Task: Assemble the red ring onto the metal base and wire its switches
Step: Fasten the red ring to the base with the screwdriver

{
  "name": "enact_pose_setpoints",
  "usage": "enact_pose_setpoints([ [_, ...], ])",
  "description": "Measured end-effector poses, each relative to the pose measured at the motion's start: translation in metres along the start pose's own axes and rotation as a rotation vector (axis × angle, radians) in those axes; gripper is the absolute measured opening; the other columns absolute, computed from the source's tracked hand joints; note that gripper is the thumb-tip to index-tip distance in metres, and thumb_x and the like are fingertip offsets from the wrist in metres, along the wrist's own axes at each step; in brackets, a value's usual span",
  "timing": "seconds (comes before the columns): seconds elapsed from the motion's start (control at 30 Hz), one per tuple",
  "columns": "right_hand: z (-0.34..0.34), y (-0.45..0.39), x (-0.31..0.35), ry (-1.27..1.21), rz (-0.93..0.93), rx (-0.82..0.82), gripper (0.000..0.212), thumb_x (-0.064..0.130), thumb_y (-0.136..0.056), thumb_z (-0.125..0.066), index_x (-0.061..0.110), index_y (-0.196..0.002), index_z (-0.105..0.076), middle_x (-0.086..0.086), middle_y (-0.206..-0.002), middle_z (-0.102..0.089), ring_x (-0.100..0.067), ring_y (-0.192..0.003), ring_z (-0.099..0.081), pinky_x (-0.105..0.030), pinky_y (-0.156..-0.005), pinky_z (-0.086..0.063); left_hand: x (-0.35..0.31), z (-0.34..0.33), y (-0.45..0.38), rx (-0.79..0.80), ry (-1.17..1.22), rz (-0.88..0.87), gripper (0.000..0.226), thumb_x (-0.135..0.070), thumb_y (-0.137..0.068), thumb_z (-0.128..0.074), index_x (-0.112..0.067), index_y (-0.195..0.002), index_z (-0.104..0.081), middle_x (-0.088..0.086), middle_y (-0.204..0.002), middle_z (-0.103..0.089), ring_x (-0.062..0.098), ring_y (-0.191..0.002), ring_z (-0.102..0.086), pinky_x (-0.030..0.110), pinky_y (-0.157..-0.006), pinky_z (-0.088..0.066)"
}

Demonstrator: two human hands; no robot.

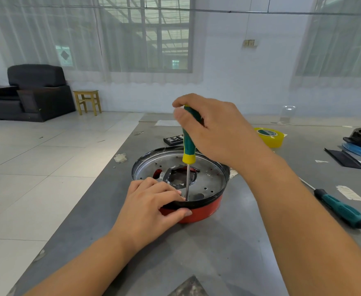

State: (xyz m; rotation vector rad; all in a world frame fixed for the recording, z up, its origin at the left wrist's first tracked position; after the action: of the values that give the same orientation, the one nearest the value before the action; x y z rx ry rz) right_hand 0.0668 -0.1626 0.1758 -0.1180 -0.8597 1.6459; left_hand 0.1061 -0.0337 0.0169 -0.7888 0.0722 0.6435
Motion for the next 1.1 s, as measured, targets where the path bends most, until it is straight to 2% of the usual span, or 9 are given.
enact_pose_setpoints([
  [0.1, -0.001, 0.0, 0.001, -0.206, -0.034, 0.089, 0.044, 0.023, -0.106, -0.038, 0.036, -0.145, -0.053, 0.007, -0.135, -0.064, -0.015, -0.116, -0.06, -0.03, -0.103, -0.048, 0.001, 0.0, 0.0, 0.001, -0.003, 0.001, 0.04, -0.073, -0.085, -0.058, -0.042, -0.095, -0.08, -0.027, -0.104, -0.072, 0.01, -0.102, -0.063, 0.037, -0.092, -0.039],
  [0.17, 0.003, 0.001, 0.006, -0.213, 0.005, 0.11, 0.041, 0.025, -0.104, -0.046, 0.043, -0.139, -0.059, 0.011, -0.119, -0.072, -0.018, -0.1, -0.069, -0.036, -0.094, -0.056, 0.001, 0.0, 0.001, 0.008, 0.0, 0.002, 0.04, -0.074, -0.085, -0.057, -0.042, -0.095, -0.08, -0.027, -0.105, -0.072, 0.009, -0.103, -0.062, 0.036, -0.093, -0.039],
  [0.27, 0.014, 0.003, 0.01, -0.114, 0.068, 0.022, 0.018, 0.05, -0.095, -0.064, 0.041, -0.108, -0.072, 0.018, -0.082, -0.07, -0.001, -0.076, -0.066, -0.018, -0.074, -0.054, 0.001, 0.0, 0.001, 0.008, -0.002, -0.001, 0.041, -0.073, -0.085, -0.057, -0.041, -0.095, -0.08, -0.026, -0.104, -0.073, 0.009, -0.102, -0.061, 0.034, -0.093, -0.037],
  [0.33, 0.018, 0.003, 0.009, -0.024, 0.072, -0.069, 0.03, 0.06, -0.09, -0.064, 0.03, -0.091, -0.068, 0.009, -0.073, -0.065, -0.005, -0.069, -0.058, -0.022, -0.064, -0.047, 0.0, 0.0, 0.0, 0.007, -0.001, 0.001, 0.041, -0.073, -0.085, -0.057, -0.041, -0.096, -0.081, -0.026, -0.105, -0.073, 0.008, -0.103, -0.061, 0.034, -0.093, -0.037],
  [0.43, 0.007, 0.003, 0.009, 0.101, 0.045, -0.018, 0.031, 0.055, -0.101, -0.048, 0.031, -0.11, -0.065, 0.01, -0.093, -0.065, -0.011, -0.085, -0.057, -0.031, -0.079, -0.05, 0.0, 0.0, 0.0, 0.003, -0.001, 0.003, 0.041, -0.073, -0.084, -0.057, -0.041, -0.095, -0.081, -0.026, -0.105, -0.073, 0.011, -0.102, -0.062, 0.037, -0.092, -0.039],
  [0.57, 0.004, 0.003, 0.008, -0.162, -0.017, 0.074, 0.039, 0.035, -0.105, -0.042, 0.036, -0.141, -0.059, 0.012, -0.115, -0.072, -0.014, -0.093, -0.069, -0.032, -0.085, -0.058, 0.0, 0.0, 0.001, 0.013, -0.005, 0.01, 0.043, -0.074, -0.084, -0.055, -0.041, -0.096, -0.08, -0.026, -0.106, -0.072, 0.012, -0.103, -0.061, 0.036, -0.093, -0.037],
  [0.73, 0.013, 0.003, 0.007, -0.093, 0.043, -0.039, 0.022, 0.048, -0.099, -0.057, 0.037, -0.111, -0.072, 0.013, -0.078, -0.068, -0.01, -0.074, -0.065, -0.029, -0.072, -0.058, -0.001, 0.0, 0.001, 0.011, 0.0, 0.004, 0.041, -0.073, -0.085, -0.056, -0.042, -0.096, -0.08, -0.027, -0.105, -0.072, 0.009, -0.102, -0.06, 0.035, -0.093, -0.036],
  [0.83, 0.014, 0.003, 0.009, 0.092, 0.063, -0.094, 0.035, 0.058, -0.099, -0.048, 0.026, -0.093, -0.062, 0.004, -0.071, -0.058, -0.016, -0.068, -0.055, -0.037, -0.065, -0.049, -0.001, 0.0, 0.001, 0.014, -0.001, -0.001, 0.041, -0.074, -0.085, -0.056, -0.043, -0.097, -0.08, -0.028, -0.106, -0.072, 0.008, -0.103, -0.06, 0.035, -0.093, -0.037],
  [1.1, 0.012, 0.006, 0.01, -0.138, -0.015, 0.078, 0.034, 0.031, -0.105, -0.043, 0.038, -0.128, -0.067, 0.006, -0.095, -0.076, -0.016, -0.086, -0.072, -0.034, -0.08, -0.061, 0.001, 0.0, 0.001, 0.018, -0.002, 0.004, 0.041, -0.075, -0.085, -0.056, -0.043, -0.097, -0.08, -0.027, -0.106, -0.072, 0.009, -0.103, -0.06, 0.034, -0.095, -0.036],
])
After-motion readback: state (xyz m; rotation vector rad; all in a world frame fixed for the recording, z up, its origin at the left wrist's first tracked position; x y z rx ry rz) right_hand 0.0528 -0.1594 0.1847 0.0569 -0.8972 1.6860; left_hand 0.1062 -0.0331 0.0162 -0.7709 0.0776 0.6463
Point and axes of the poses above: each hand's wrist, its own y-axis away from the middle knuckle, its own z-axis out of the back of the hand, x = y × z, the point moved 8 cm from there along -y, towards the middle knuckle
